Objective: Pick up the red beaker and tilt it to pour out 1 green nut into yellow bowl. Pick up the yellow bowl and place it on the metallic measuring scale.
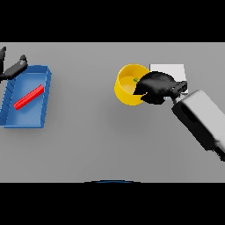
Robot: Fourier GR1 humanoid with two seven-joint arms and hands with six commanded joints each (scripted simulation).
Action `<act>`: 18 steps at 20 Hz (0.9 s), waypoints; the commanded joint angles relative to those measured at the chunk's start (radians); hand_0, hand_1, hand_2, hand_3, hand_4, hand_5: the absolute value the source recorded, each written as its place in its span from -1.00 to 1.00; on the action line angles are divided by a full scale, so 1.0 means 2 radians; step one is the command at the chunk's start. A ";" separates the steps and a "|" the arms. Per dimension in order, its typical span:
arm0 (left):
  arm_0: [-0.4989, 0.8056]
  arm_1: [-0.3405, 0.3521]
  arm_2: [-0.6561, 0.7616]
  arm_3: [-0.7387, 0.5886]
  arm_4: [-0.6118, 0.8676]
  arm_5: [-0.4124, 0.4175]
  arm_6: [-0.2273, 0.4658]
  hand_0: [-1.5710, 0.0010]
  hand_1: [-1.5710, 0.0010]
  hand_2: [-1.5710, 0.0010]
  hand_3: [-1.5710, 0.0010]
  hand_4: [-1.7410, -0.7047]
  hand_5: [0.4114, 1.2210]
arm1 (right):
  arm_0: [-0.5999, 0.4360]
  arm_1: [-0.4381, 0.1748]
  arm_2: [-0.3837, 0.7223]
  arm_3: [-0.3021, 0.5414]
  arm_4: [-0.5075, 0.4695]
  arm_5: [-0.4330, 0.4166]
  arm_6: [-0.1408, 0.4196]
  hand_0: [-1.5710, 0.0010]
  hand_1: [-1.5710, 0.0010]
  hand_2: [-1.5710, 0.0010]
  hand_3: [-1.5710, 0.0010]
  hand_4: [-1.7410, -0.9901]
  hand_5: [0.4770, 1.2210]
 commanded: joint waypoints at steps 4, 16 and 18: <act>-0.001 -0.003 0.007 0.007 0.009 -0.004 -0.001 1.00 1.00 1.00 1.00 0.81 -0.15 | -0.016 -0.022 -0.015 0.038 0.000 -0.017 0.000 -0.97 -0.99 -1.00 -0.80 -0.96 1.00; 0.007 0.010 0.007 -0.021 0.012 0.010 0.026 1.00 1.00 1.00 1.00 0.76 -0.12 | -0.050 -0.034 -0.028 0.201 0.012 -0.086 -0.018 -0.95 -0.81 -0.90 -0.90 -0.97 1.00; 0.014 0.017 0.007 -0.027 0.013 0.011 0.026 1.00 1.00 1.00 1.00 0.75 -0.11 | -0.055 -0.034 -0.030 0.227 0.013 -0.096 -0.023 -0.93 -0.76 -0.87 -0.94 -0.97 1.00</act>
